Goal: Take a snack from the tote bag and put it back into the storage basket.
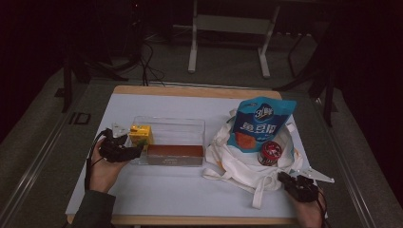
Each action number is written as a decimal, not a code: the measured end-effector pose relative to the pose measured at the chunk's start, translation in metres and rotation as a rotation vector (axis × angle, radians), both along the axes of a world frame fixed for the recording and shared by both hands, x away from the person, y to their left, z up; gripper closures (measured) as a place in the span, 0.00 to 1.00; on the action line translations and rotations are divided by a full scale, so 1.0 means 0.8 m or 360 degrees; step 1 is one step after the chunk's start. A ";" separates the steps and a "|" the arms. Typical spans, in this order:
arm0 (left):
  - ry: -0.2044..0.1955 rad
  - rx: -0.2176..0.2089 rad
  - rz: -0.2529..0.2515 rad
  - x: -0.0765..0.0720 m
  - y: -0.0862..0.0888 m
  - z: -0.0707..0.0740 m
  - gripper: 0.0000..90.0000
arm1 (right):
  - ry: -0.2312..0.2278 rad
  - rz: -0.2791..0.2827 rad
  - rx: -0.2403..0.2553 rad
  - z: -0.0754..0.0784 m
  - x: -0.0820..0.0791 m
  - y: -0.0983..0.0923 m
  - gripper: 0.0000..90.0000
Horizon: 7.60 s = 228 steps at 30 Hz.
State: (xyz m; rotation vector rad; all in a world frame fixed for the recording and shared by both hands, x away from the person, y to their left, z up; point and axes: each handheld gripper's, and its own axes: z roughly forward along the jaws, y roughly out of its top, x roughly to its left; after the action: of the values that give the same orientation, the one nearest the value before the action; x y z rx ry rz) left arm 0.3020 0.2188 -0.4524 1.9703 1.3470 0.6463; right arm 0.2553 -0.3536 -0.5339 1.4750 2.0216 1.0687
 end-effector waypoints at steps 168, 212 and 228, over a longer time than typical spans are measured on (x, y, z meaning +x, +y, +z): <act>-0.0011 -0.0111 -0.0746 -0.050 -0.109 -0.111 0.52 | -0.0219 0.0518 0.0486 0.192 0.163 0.040 0.98; 0.0001 -0.0101 -0.0754 -0.049 -0.110 -0.111 0.52 | -0.0256 0.0642 0.0545 0.262 0.128 0.058 0.99; -0.0003 -0.0086 -0.0759 -0.050 -0.112 -0.111 0.51 | -0.0260 0.0755 0.0535 0.284 0.104 0.091 0.99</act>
State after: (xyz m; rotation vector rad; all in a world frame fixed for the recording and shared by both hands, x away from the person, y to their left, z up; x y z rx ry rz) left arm 0.2622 0.1294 -0.5415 2.1366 0.8314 0.3775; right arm 0.3385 -0.2808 -0.3071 1.0172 2.2045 1.7299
